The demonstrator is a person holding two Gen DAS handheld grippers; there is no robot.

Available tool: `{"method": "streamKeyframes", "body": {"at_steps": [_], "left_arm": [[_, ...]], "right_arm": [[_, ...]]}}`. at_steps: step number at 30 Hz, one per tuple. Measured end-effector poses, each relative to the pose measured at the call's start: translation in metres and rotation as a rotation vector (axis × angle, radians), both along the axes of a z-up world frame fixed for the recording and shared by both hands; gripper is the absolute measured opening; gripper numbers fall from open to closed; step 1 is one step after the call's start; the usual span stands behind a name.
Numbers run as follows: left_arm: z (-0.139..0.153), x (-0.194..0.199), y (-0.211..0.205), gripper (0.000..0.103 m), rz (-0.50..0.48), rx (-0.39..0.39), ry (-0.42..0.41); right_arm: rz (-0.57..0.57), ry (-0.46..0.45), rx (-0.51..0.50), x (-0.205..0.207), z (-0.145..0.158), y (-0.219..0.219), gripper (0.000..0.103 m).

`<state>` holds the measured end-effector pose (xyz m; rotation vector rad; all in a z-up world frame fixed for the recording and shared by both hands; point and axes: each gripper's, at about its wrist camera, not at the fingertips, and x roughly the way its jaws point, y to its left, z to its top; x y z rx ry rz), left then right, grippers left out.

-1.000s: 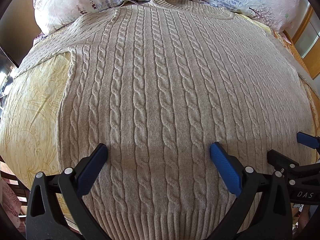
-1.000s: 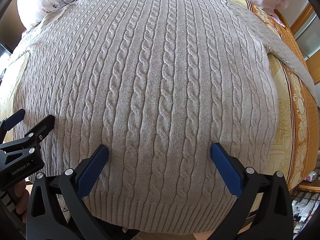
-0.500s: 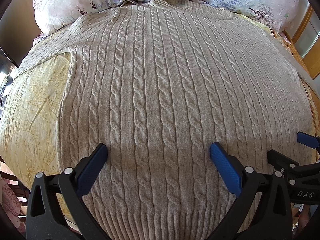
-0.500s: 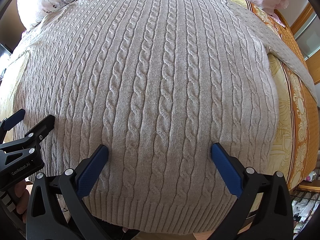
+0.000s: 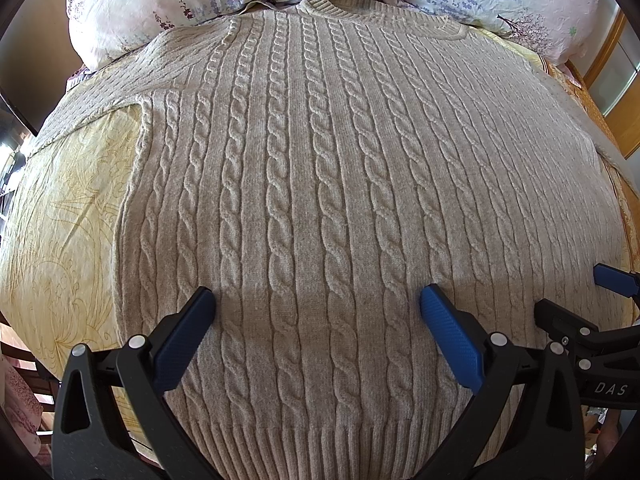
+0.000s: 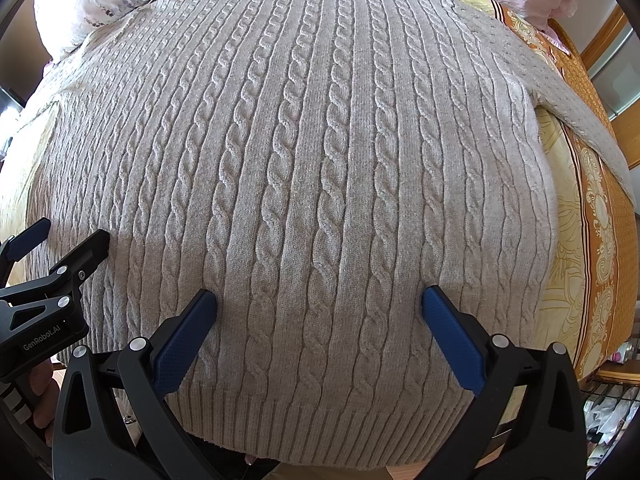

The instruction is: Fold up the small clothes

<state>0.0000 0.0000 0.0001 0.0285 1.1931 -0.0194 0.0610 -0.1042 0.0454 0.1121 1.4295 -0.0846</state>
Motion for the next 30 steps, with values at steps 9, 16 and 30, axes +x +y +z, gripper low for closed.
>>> {"method": "streamKeyframes", "body": {"at_steps": [9, 16, 30], "left_arm": [[0.0000, 0.0000, 0.0000, 0.101, 0.000, 0.000, 0.000], [0.0000, 0.0000, 0.0000, 0.101, 0.000, 0.000, 0.000], [-0.0008, 0.0044, -0.0002, 0.101, -0.006, 0.003, 0.009]], "right_arm": [[-0.001, -0.003, 0.000, -0.0003, 0.0003, 0.0000, 0.102], [-0.003, -0.005, -0.001, -0.0002, 0.0003, 0.0000, 0.102], [-0.003, -0.052, 0.014, -0.0052, 0.0044, -0.0074, 0.102]]}}
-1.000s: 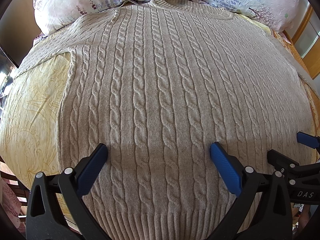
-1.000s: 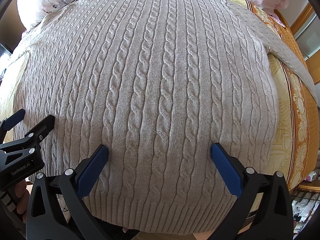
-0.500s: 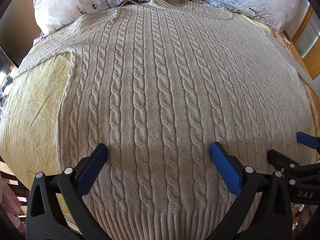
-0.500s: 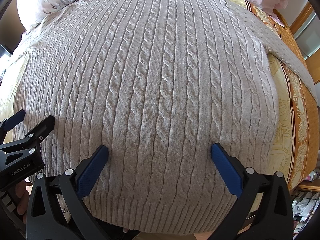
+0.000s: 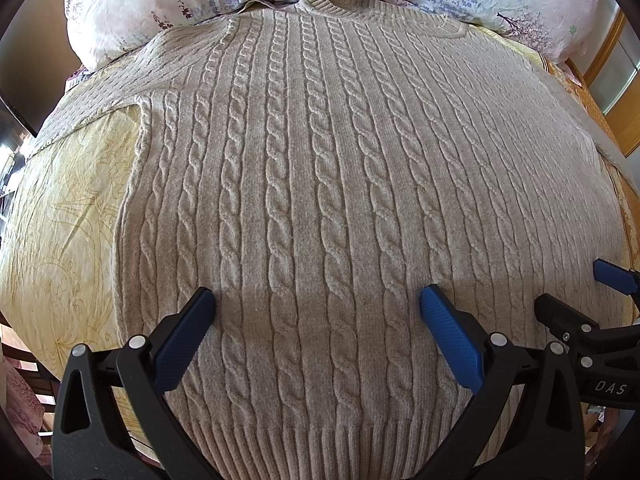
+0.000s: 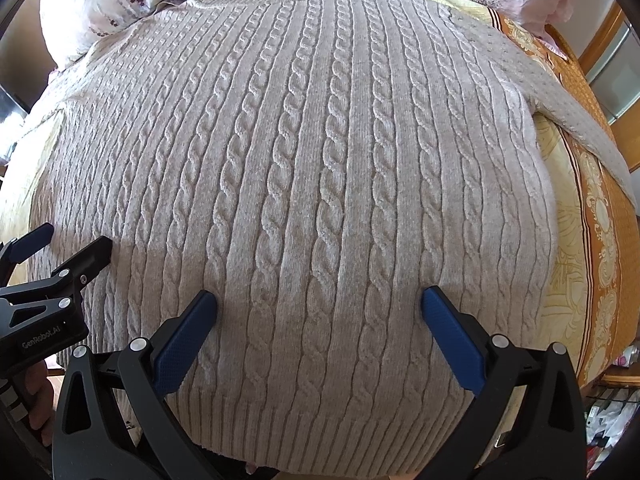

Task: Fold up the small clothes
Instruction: 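Move the right gripper to the sweater sleeve cuff and grasp it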

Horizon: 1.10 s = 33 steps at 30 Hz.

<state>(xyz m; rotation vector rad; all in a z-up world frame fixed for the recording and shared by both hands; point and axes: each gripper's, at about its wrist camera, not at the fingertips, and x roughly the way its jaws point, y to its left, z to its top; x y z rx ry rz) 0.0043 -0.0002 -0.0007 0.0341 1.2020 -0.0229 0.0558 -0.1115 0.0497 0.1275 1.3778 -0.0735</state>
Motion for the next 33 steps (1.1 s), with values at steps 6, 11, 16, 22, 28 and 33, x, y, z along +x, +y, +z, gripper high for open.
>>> {"method": "streamKeyframes", "body": {"at_steps": [6, 11, 16, 22, 28, 33], "left_arm": [[0.001, 0.004, -0.002, 0.101, -0.006, -0.002, 0.014], [0.004, 0.012, 0.003, 0.101, 0.002, -0.040, 0.003], [0.007, 0.024, 0.010, 0.101, 0.019, -0.086, -0.011], [0.012, 0.042, 0.015, 0.101, 0.025, -0.128, -0.034], [0.015, 0.065, 0.030, 0.101, 0.070, -0.166, -0.052], [0.017, 0.083, 0.036, 0.101, 0.098, -0.166, -0.069]], "right_arm": [[-0.033, -0.013, 0.047, 0.007, 0.003, -0.012, 0.102], [-0.132, -0.091, 0.190, 0.016, 0.012, -0.045, 0.101], [-0.229, -0.152, 0.225, 0.032, 0.018, -0.082, 0.089], [-0.410, -0.244, 0.227, 0.042, 0.024, -0.150, 0.076], [-0.778, -0.298, 0.332, 0.034, 0.009, -0.262, 0.052], [-1.043, -0.321, 0.433, 0.008, -0.011, -0.322, 0.044]]}}
